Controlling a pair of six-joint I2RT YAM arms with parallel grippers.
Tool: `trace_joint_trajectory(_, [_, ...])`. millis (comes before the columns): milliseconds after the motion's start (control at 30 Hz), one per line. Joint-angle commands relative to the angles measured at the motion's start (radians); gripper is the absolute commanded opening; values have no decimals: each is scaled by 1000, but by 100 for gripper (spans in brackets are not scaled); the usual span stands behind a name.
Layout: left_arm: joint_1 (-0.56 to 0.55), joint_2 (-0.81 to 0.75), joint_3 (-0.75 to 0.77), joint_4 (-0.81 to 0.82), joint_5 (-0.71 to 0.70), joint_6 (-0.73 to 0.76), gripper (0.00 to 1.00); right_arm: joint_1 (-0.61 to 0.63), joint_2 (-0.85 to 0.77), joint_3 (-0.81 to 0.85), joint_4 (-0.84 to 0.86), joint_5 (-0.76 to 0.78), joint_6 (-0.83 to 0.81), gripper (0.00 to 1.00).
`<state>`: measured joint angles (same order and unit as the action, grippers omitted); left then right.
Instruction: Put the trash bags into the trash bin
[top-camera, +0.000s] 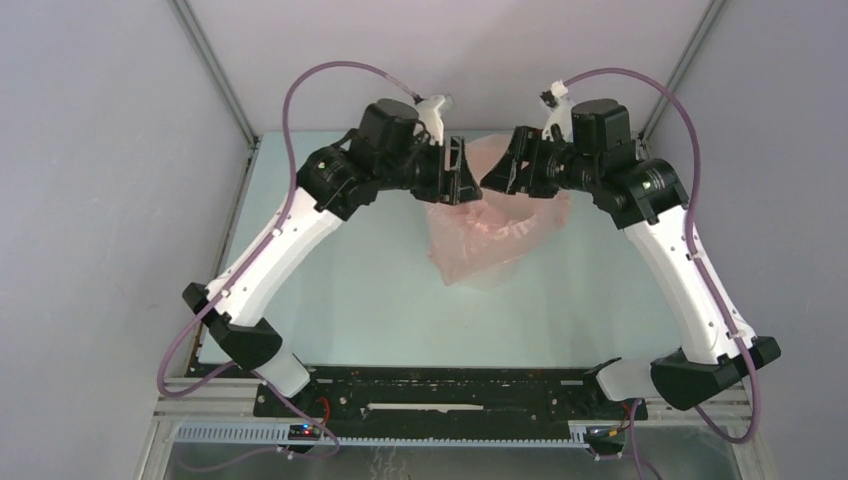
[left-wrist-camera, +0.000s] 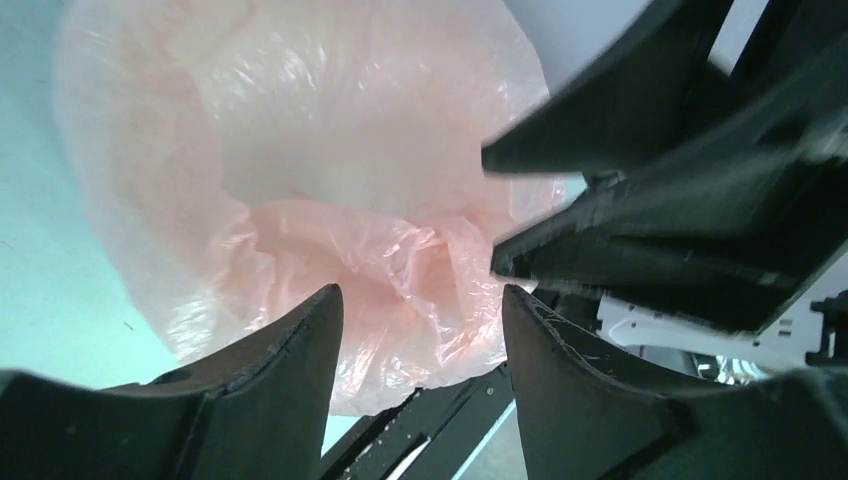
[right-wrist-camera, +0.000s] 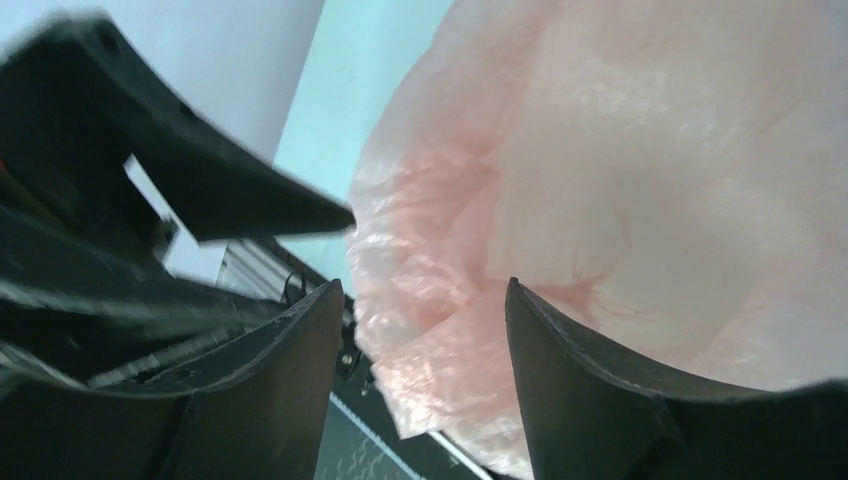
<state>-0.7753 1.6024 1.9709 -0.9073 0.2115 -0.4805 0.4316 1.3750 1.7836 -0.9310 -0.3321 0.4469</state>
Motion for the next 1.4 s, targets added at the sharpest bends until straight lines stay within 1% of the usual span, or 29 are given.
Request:
trace_joint_trajectory(0, [64,-77,54,-20,-10,-34,65,80,-49,-75,36,-3,-32,67])
trace_joint_trajectory(100, [129,-147,-52,24,-14,-74,64,139,-85,-167,94,39,-28,64])
trace_joint_trajectory(200, [179,-203,-187,84,27,-130,65,165,-101,-259,149,130,-37,60])
trace_joint_trajectory(333, [195,-248,-313,153,56,-190,67,164,-75,-329,151,270,-38,46])
trace_joint_trajectory(433, [197,-269,-372,193,63,-219,68,157,-58,-326,151,285,-48,45])
trace_joint_trajectory(500, [196,-276,-400,204,63,-231,68,144,-59,-306,146,243,-28,46])
trace_joint_trajectory(567, [196,-284,-418,211,61,-237,69,140,-74,-279,134,221,-13,50])
trace_joint_trajectory(733, [196,-282,-428,215,64,-237,73,105,-113,-203,103,168,-9,70])
trace_joint_trajectory(767, [196,-278,-428,218,69,-239,73,93,-114,-196,105,166,-15,73])
trace_joint_trajectory(867, [196,-260,-428,227,87,-245,73,62,-89,-188,120,181,-39,74])
trace_joint_trajectory(933, [195,-243,-429,227,102,-248,73,54,-52,-167,108,183,-49,70])
trace_joint_trajectory(1000, [193,-229,-438,225,109,-247,72,69,-22,-156,100,179,-59,61])
trace_joint_trajectory(1133, [191,-208,-469,225,103,-245,69,125,-18,-215,133,203,-54,56])
trace_joint_trajectory(1233, [191,-179,-465,229,119,-249,63,132,-24,-302,187,240,-36,51])
trace_joint_trajectory(1367, [188,-135,-426,244,138,-250,55,136,35,-345,242,307,-45,42])
